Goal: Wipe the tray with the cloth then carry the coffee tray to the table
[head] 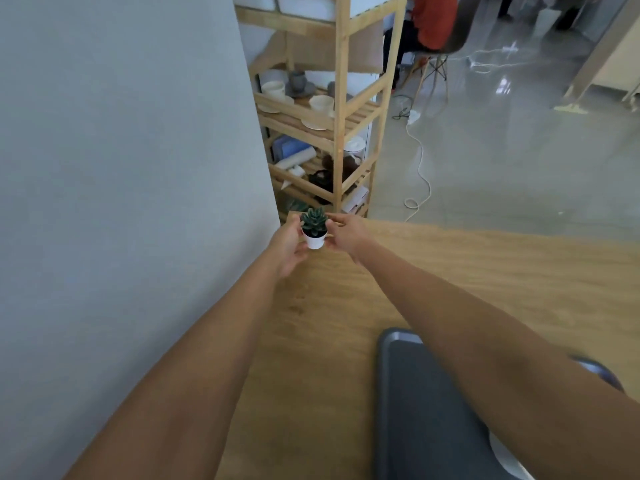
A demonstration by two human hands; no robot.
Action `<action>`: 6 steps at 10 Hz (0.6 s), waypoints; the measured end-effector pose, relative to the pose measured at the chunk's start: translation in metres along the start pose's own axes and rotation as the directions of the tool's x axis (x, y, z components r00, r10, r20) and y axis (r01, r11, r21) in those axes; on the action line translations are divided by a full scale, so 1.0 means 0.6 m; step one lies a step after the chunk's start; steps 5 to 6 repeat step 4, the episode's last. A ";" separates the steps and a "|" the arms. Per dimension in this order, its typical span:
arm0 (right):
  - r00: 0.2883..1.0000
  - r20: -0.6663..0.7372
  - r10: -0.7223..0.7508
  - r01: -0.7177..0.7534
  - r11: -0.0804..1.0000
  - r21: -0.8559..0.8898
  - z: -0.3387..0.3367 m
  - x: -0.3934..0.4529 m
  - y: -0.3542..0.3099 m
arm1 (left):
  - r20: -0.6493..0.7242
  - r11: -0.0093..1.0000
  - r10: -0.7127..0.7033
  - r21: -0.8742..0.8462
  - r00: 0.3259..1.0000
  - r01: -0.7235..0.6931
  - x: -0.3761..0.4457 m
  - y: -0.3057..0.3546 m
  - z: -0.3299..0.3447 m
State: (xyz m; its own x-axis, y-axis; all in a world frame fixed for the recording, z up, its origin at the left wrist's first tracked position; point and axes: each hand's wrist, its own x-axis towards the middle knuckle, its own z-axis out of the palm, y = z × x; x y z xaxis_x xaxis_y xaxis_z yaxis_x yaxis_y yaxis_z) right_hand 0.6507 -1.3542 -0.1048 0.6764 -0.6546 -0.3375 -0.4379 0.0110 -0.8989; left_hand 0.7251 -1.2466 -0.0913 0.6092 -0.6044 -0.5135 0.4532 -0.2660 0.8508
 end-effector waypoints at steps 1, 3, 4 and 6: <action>1.000 0.002 0.017 -0.017 1.000 0.003 0.010 0.025 0.007 | -0.006 1.000 0.003 -0.023 1.000 -0.003 0.020 -0.004 -0.006; 0.987 0.158 0.040 -0.030 0.997 -0.066 0.002 0.007 0.000 | 0.000 0.995 -0.018 -0.101 1.000 0.017 0.041 -0.021 -0.009; 0.986 0.150 0.075 -0.064 0.995 -0.076 -0.030 -0.009 0.002 | -0.096 0.998 0.002 -0.065 0.995 -0.009 0.049 -0.036 -0.005; 0.986 0.150 0.075 -0.064 0.995 -0.076 -0.030 -0.009 0.002 | -0.096 0.998 0.002 -0.065 0.995 -0.009 0.049 -0.036 -0.005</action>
